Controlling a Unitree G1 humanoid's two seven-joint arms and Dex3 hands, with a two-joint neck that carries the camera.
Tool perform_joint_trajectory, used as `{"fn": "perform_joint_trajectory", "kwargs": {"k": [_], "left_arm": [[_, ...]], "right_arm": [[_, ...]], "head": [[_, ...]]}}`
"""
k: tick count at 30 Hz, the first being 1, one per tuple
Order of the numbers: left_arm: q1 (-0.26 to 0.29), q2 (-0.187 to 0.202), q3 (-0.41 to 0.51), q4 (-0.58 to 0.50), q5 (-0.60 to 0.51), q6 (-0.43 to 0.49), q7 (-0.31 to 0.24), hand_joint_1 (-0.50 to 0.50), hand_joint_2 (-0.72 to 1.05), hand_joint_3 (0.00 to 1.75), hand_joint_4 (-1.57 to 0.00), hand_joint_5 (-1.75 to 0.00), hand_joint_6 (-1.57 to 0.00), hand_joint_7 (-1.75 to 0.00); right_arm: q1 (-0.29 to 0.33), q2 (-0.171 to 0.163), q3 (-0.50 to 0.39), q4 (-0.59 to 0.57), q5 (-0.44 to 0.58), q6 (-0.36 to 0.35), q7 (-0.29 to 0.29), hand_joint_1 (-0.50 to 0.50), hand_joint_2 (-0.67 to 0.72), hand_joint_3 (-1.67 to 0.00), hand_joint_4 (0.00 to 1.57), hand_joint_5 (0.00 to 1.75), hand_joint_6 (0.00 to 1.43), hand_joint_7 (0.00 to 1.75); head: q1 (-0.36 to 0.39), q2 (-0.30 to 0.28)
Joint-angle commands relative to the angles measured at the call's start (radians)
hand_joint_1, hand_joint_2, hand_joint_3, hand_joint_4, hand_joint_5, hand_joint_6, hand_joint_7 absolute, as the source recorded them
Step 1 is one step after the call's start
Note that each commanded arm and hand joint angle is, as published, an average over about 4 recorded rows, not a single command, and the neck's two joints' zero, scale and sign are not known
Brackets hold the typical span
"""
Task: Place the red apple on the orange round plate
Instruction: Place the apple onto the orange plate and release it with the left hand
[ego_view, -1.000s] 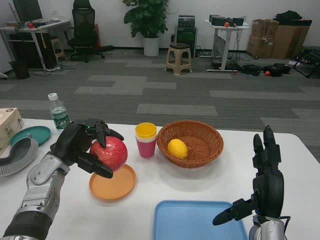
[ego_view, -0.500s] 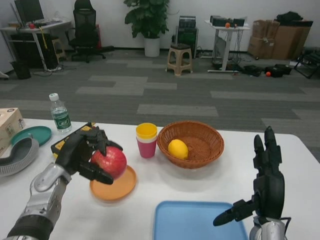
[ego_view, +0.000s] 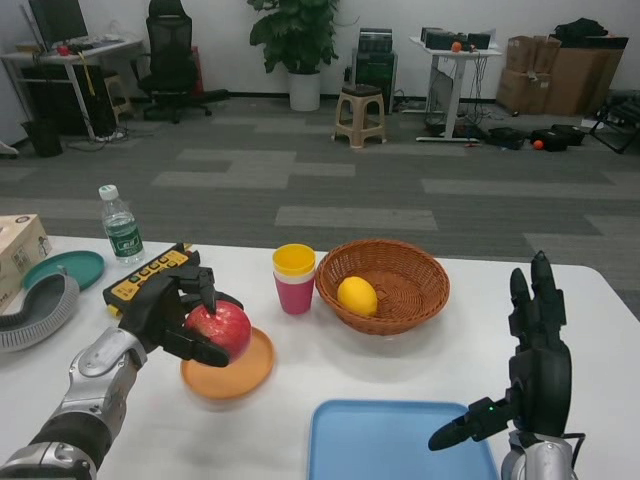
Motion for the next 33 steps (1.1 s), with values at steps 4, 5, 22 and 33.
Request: {"fn": "perform_joint_trajectory", "kwargs": {"k": [4, 5, 22, 33], "left_arm": [[-0.005, 0.009, -0.001, 0.002, -0.002, -0.012, 0.004, 0.50, 0.25, 0.07, -1.57, -1.46, -1.36, -1.19], [-0.003, 0.009, -0.001, 0.001, -0.002, -0.014, 0.004, 0.50, 0.25, 0.04, -1.57, -1.44, -1.36, -1.19], [-0.009, 0.010, 0.000, 0.033, 0.066, -0.017, 0.061, 0.50, 0.34, 0.04, -1.57, -1.44, -1.34, -1.12], [-0.085, 0.031, -0.006, 0.189, 0.146, -0.027, 0.154, 0.50, 0.34, 0.04, -1.57, -1.44, -1.34, -0.98]], "right_arm": [[-0.008, -0.004, -0.002, 0.002, 0.004, 0.000, -0.002, -0.21, 0.60, 0.00, 0.00, 0.00, 0.00, 0.07], [-0.008, -0.004, -0.001, 0.002, 0.005, 0.000, -0.002, -0.21, 0.60, 0.00, 0.00, 0.00, 0.00, 0.07], [-0.008, -0.004, -0.001, 0.003, 0.005, 0.000, -0.001, -0.21, 0.60, 0.00, 0.00, 0.00, 0.00, 0.07], [-0.013, -0.004, 0.004, 0.010, 0.005, 0.000, -0.002, -0.21, 0.60, 0.00, 0.00, 0.00, 0.00, 0.07]], "head": [[0.004, 0.000], [0.005, -0.001], [0.013, 0.000], [0.015, -0.003]]}}
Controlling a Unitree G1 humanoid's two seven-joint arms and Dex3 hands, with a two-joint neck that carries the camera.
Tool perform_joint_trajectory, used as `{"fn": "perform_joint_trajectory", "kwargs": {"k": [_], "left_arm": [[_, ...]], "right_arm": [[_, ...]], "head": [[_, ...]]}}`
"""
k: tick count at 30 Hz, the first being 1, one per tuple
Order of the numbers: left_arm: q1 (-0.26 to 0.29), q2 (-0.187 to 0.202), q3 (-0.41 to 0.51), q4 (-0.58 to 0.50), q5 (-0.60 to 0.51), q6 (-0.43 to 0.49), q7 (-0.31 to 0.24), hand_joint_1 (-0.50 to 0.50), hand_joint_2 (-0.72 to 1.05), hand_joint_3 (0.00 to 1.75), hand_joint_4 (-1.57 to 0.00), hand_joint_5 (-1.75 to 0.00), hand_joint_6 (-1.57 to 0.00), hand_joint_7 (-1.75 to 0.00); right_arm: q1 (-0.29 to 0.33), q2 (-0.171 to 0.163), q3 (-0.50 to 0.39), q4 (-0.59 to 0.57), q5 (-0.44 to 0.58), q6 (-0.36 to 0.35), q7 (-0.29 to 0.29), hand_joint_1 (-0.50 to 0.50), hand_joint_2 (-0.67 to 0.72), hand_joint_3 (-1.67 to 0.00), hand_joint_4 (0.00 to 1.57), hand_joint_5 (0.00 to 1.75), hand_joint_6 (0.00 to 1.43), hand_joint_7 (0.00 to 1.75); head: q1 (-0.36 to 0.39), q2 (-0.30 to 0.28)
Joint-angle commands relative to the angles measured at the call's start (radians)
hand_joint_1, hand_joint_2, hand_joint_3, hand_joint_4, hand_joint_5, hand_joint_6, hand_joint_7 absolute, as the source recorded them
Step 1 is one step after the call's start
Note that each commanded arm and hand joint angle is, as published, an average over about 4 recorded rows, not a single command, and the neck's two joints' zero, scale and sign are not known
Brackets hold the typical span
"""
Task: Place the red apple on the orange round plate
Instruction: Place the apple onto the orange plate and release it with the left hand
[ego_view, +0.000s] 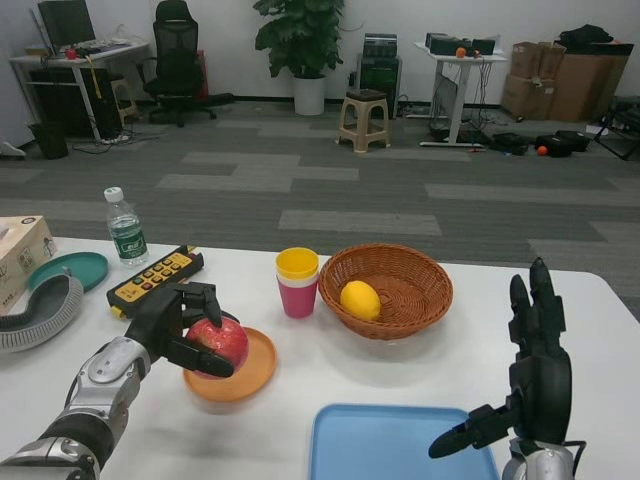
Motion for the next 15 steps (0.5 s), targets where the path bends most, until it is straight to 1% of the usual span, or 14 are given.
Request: {"fn": "perform_joint_trajectory", "kwargs": {"k": [1, 4, 8, 9, 11, 12, 15], "left_arm": [[-0.049, 0.025, -0.007, 0.054, 0.014, -0.001, 0.025, 0.50, 0.34, 0.04, -1.57, -1.44, -1.34, -0.98], [-0.076, 0.031, -0.019, 0.100, 0.027, -0.001, 0.056, 0.50, 0.34, 0.09, -1.57, -1.44, -1.34, -0.98], [-0.104, 0.032, -0.033, 0.160, 0.040, -0.001, 0.109, 0.50, 0.34, 0.04, -1.57, -1.44, -1.34, -0.91], [-0.108, 0.032, -0.035, 0.173, 0.046, -0.001, 0.125, 0.50, 0.36, 0.02, -1.57, -1.44, -1.34, -0.91], [-0.116, 0.031, -0.035, 0.195, 0.069, 0.002, 0.165, 0.50, 0.41, 0.04, -1.57, -1.44, -1.35, -0.93], [-0.122, 0.029, -0.035, 0.209, 0.077, 0.005, 0.177, 0.50, 0.43, 0.02, -1.57, -1.44, -1.36, -0.94], [-0.141, 0.024, -0.051, 0.251, 0.090, 0.011, 0.207, 0.50, 0.43, 0.04, -1.57, -1.46, -1.36, -0.96]], "right_arm": [[-0.013, -0.004, -0.003, 0.006, 0.005, 0.000, -0.002, -0.21, 0.60, 0.00, 0.00, 0.00, 0.00, 0.07], [-0.014, -0.004, -0.003, 0.007, 0.005, 0.000, -0.002, -0.21, 0.60, 0.00, 0.00, 0.00, 0.00, 0.07], [-0.015, -0.004, -0.003, 0.008, 0.005, 0.000, -0.001, -0.21, 0.60, 0.00, 0.00, 0.00, 0.00, 0.07], [-0.016, -0.004, -0.003, 0.009, 0.005, 0.000, -0.001, -0.21, 0.60, 0.00, 0.00, 0.00, 0.00, 0.07], [-0.016, -0.004, -0.002, 0.010, 0.005, 0.000, -0.001, -0.21, 0.60, 0.00, 0.00, 0.00, 0.00, 0.07], [-0.016, -0.004, -0.001, 0.011, 0.005, 0.000, -0.001, -0.21, 0.60, 0.00, 0.00, 0.00, 0.00, 0.05], [-0.017, -0.004, 0.000, 0.012, 0.005, 0.000, -0.002, -0.21, 0.60, 0.00, 0.00, 0.00, 0.00, 0.05]], "head": [[0.001, -0.001], [0.001, -0.001], [0.001, -0.001], [0.001, -0.001], [0.000, -0.006], [0.000, -0.009], [-0.002, -0.016]]}}
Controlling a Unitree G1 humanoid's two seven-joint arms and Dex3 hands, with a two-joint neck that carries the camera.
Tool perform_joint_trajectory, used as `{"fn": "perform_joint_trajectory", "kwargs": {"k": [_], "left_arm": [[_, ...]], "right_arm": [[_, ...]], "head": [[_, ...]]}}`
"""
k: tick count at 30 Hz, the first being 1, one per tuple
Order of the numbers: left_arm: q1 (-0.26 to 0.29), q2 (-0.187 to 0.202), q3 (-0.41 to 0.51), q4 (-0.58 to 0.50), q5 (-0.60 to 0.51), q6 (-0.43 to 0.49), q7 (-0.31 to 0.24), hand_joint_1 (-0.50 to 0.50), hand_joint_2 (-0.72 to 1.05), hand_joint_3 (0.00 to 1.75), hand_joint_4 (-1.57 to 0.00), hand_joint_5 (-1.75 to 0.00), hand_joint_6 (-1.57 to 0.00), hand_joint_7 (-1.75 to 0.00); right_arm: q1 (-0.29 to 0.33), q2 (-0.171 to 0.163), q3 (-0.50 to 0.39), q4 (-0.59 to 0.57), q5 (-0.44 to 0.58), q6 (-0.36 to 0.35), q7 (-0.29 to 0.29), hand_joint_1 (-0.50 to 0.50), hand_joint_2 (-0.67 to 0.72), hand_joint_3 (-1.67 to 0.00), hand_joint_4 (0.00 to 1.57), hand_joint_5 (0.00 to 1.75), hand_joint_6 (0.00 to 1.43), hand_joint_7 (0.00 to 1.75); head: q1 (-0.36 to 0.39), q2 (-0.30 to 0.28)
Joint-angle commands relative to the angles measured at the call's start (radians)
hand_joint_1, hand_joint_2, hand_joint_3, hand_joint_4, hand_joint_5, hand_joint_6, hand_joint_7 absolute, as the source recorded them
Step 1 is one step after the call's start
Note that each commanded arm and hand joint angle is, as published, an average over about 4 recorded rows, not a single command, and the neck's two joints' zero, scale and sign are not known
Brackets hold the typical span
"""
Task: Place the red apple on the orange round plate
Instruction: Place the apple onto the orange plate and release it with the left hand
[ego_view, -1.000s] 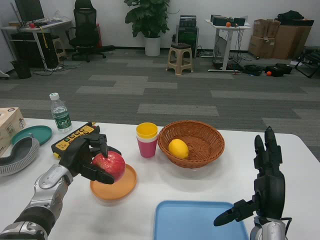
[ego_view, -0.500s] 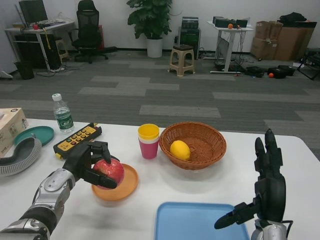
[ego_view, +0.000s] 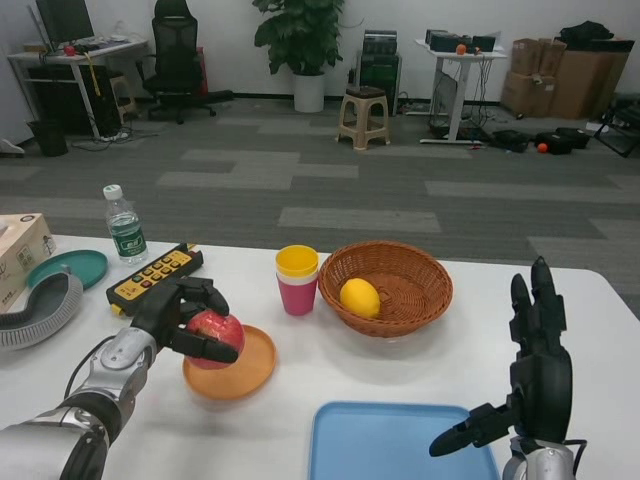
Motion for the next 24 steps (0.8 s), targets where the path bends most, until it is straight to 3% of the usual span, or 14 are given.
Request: {"fn": "perform_joint_trajectory", "kwargs": {"k": [1, 10, 15, 18, 24], "left_arm": [[-0.034, 0.002, -0.027, 0.048, 0.016, 0.016, 0.043, 0.50, 0.43, 0.07, -1.57, -1.49, -1.36, -0.96], [-0.051, -0.014, -0.062, 0.070, 0.142, 0.097, 0.176, 0.50, 0.58, 0.09, -1.57, -1.49, -1.34, -0.98], [-0.058, -0.025, -0.076, 0.080, 0.176, 0.125, 0.211, 0.50, 0.54, 0.07, -1.55, -1.46, -1.34, -0.98], [-0.068, -0.031, -0.078, 0.098, 0.187, 0.129, 0.229, 0.50, 0.60, 0.00, -1.53, -1.49, -1.36, -0.98], [-0.078, -0.035, -0.080, 0.107, 0.272, 0.150, 0.259, 0.50, 0.56, 0.04, -1.53, -1.51, -1.34, -0.98]], "right_arm": [[-0.017, -0.004, -0.001, 0.008, 0.005, 0.000, -0.001, -0.20, 0.60, 0.00, 0.00, 0.00, 0.00, 0.07], [-0.019, -0.004, 0.000, 0.013, 0.007, 0.001, -0.002, -0.20, 0.60, 0.00, 0.00, 0.00, 0.00, 0.07], [-0.019, -0.004, 0.000, 0.016, 0.007, 0.000, -0.001, -0.21, 0.60, 0.00, 0.00, 0.00, 0.00, 0.07], [-0.019, -0.004, 0.001, 0.017, 0.007, 0.000, -0.001, -0.21, 0.60, 0.00, 0.00, 0.00, 0.00, 0.07], [-0.019, -0.004, 0.000, 0.018, 0.007, 0.000, 0.000, -0.21, 0.60, 0.00, 0.00, 0.00, 0.00, 0.07]], "head": [[-0.001, -0.003], [-0.005, -0.008], [-0.003, -0.011], [-0.003, -0.013], [0.000, -0.013]]}}
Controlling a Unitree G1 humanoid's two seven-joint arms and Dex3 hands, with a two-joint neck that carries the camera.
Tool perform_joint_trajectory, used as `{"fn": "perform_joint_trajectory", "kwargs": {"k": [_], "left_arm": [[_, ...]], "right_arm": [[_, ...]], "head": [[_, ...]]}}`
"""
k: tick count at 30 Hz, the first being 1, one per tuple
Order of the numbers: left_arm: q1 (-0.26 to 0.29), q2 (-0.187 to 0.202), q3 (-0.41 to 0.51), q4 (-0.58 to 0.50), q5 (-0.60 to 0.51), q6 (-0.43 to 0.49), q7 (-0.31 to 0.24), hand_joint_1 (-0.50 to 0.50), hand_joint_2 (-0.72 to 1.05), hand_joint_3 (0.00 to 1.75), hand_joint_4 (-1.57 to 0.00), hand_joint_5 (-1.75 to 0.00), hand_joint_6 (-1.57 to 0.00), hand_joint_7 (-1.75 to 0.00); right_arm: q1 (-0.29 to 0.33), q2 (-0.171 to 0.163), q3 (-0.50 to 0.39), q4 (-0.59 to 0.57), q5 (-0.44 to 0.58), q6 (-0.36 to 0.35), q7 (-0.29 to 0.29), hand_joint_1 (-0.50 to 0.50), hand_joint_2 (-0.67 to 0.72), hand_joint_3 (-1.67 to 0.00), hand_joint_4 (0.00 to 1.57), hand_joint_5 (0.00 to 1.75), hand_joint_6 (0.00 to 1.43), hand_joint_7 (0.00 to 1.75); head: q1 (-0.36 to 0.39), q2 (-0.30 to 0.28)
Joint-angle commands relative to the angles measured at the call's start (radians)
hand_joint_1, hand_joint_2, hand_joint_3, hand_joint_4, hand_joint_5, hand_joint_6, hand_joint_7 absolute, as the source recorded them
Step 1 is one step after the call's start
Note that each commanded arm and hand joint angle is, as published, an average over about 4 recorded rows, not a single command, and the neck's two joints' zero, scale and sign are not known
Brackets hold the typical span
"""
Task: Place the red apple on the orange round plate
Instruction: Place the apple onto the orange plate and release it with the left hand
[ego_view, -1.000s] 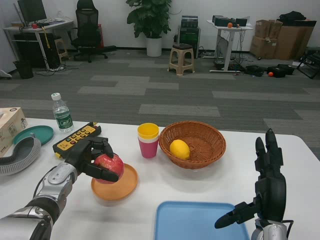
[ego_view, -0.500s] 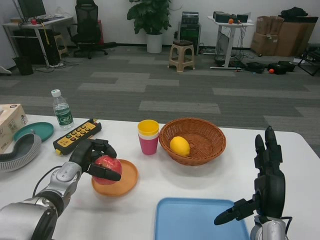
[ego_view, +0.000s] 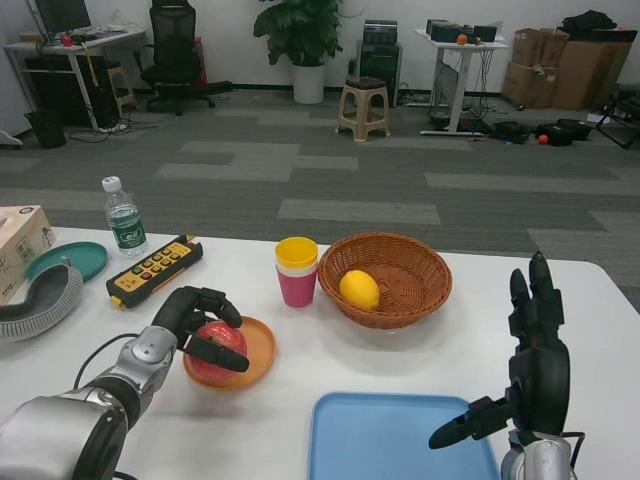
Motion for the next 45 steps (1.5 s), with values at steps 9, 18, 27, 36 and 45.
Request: {"fn": "perform_joint_trajectory", "kwargs": {"k": [9, 18, 27, 36, 45], "left_arm": [[-0.020, -0.015, -0.012, 0.012, 0.090, 0.034, 0.138, 0.50, 0.85, 0.00, -1.53, -1.49, -1.31, -0.86], [-0.021, -0.023, -0.019, 0.013, 0.087, 0.032, 0.286, 0.50, 1.05, 0.00, -1.53, -1.54, -1.24, -0.72], [-0.020, -0.034, -0.057, 0.014, 0.091, 0.025, 0.352, 0.50, 1.05, 0.00, -1.48, -1.54, -1.28, -0.49], [-0.023, -0.044, -0.151, 0.015, 0.081, 0.021, 0.353, 0.50, 1.05, 0.00, -1.45, -1.54, -1.25, -0.45], [-0.021, -0.054, -0.155, 0.018, 0.078, 0.012, 0.355, 0.50, 1.05, 0.00, -0.99, -0.87, -1.05, -0.09]], "right_arm": [[-0.021, -0.003, -0.004, 0.006, 0.007, 0.000, -0.001, -0.19, 0.60, 0.00, 0.00, 0.00, 0.00, 0.07], [-0.028, -0.003, 0.005, 0.014, 0.008, 0.000, -0.001, -0.20, 0.60, 0.00, 0.00, 0.00, 0.00, 0.03], [-0.031, -0.003, 0.007, 0.014, 0.008, 0.000, 0.000, -0.20, 0.60, 0.00, 0.00, 0.00, 0.00, 0.07], [-0.031, -0.001, 0.011, 0.014, 0.008, 0.000, 0.000, -0.21, 0.60, 0.00, 0.00, 0.00, 0.00, 0.07], [-0.029, 0.000, 0.010, 0.013, 0.010, 0.000, 0.000, -0.21, 0.60, 0.00, 0.00, 0.00, 0.00, 0.07]], "head": [[0.003, 0.001], [0.027, 0.005], [0.026, 0.003], [0.026, 0.003], [0.024, 0.005]]}}
